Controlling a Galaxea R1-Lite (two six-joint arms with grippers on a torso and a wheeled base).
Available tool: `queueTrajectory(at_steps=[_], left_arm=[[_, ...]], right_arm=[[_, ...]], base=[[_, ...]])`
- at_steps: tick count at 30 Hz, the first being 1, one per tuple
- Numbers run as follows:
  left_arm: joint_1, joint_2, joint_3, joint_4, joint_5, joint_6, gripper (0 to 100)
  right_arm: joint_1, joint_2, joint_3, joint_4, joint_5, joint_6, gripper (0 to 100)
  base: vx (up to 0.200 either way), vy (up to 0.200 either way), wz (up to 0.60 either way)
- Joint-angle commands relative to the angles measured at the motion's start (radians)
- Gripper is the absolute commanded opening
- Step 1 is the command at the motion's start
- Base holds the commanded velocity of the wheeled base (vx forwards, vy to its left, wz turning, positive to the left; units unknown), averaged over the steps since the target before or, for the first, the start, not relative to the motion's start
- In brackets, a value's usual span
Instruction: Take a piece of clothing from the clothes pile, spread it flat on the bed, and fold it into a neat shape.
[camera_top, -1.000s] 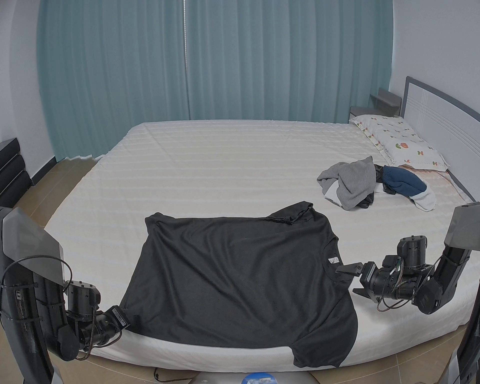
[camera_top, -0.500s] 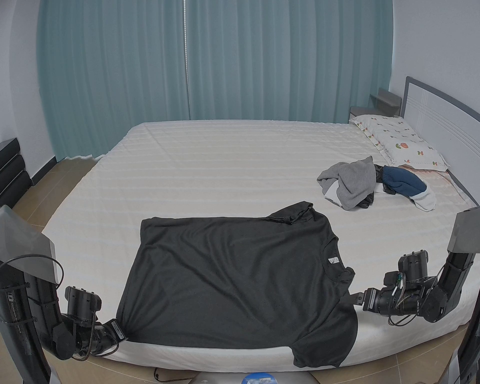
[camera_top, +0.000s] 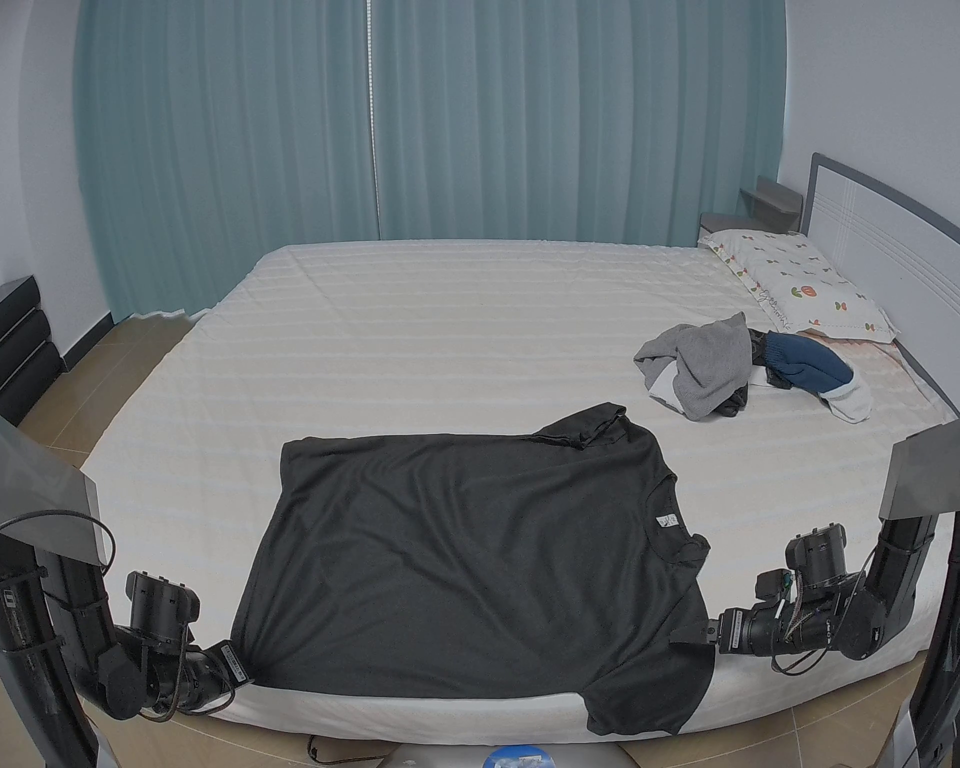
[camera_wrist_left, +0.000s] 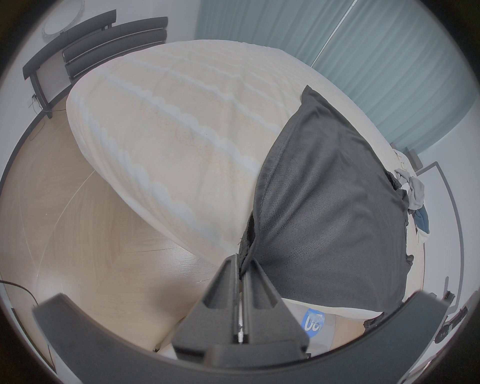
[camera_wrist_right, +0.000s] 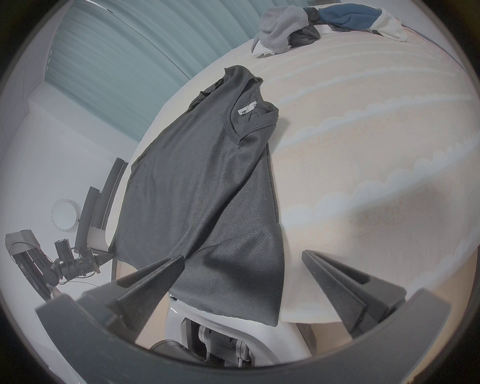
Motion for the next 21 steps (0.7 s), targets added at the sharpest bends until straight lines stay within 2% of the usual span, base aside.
queueTrajectory(at_steps=[1,8,12,16,21], left_arm=[[0.0,0.005,0.015,-0.002,0.0,0.0,0],[0.0,0.007,0.015,-0.002,-0.002,0.0,0],[0.001,0.005,0.015,0.0,-0.002,0.001,0],[0.0,0.008,0.015,0.006,-0.008,0.006,0],[-0.002,0.002,0.015,0.025,-0.008,0.009,0]], right_arm=[[0.006,0.046,0.012,-0.039,-0.004,-0.001,0],[-0.003,0.008,0.062,-0.056,-0.012,-0.028,0],[-0.012,-0.004,0.087,-0.042,-0.018,-0.074,0],[-0.014,-0.082,0.101,0.053,-0.103,-0.142,0],[-0.028,-0.102,0.104,0.142,-0.113,-0.214,0]], base=[[0.0,0.0,0.0],[0.0,0.0,0.0],[0.0,0.0,0.0],[0.0,0.0,0.0],[0.0,0.0,0.0]])
